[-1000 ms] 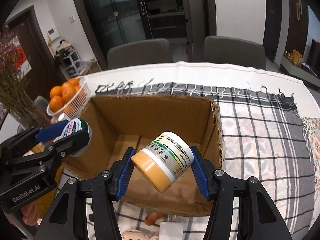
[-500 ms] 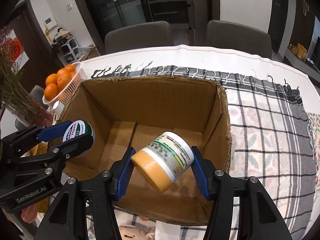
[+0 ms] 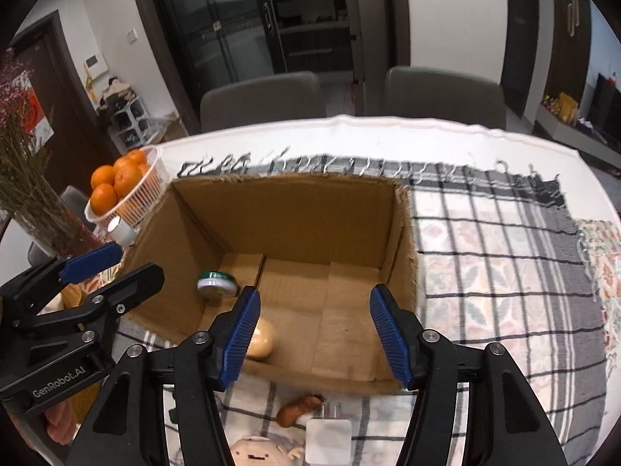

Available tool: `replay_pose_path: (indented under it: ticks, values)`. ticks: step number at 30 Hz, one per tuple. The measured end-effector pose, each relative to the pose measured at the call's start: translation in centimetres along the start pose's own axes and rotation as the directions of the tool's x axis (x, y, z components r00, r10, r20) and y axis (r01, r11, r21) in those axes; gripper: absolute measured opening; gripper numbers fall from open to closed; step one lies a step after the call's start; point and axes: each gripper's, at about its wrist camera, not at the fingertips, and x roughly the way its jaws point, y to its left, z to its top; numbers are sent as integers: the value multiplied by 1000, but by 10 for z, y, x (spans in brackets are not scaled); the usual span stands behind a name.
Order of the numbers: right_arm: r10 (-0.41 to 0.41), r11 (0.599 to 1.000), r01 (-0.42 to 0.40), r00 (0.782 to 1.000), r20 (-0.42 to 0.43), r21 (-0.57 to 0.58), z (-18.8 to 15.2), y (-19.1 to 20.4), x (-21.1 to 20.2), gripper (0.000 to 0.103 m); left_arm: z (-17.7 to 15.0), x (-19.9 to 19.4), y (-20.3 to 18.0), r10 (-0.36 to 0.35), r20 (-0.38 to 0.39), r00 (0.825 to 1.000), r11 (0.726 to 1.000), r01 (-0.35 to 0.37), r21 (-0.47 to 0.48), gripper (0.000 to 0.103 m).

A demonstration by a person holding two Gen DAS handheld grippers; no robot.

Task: Organize rigid objects
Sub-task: 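Withdraw both tools from the box toward the remaining items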

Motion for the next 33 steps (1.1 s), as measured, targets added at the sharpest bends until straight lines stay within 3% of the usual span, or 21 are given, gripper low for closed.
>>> replay_pose_path:
  ticks: [5,13,22,33]
  values:
    - [-34,999,35,996,86,-7,-7,7,-31,61,-9,-26,0,23,64,998,1000,-23,2,65]
    - [-29,1000,29,994,110,7,-23,16,-52,61,-29,-55,0,51,122,991,998,-54,22,68]
    - [-27,999,28,999,35,-36,-44,25,-59,61,-56,-65,-3,69,86,994,994,-76,77,68]
    - [-13,999,10,997,-81,-42,-69,20,-43,61,-87,-53,-14,59,-46,997,986,-52,158,68]
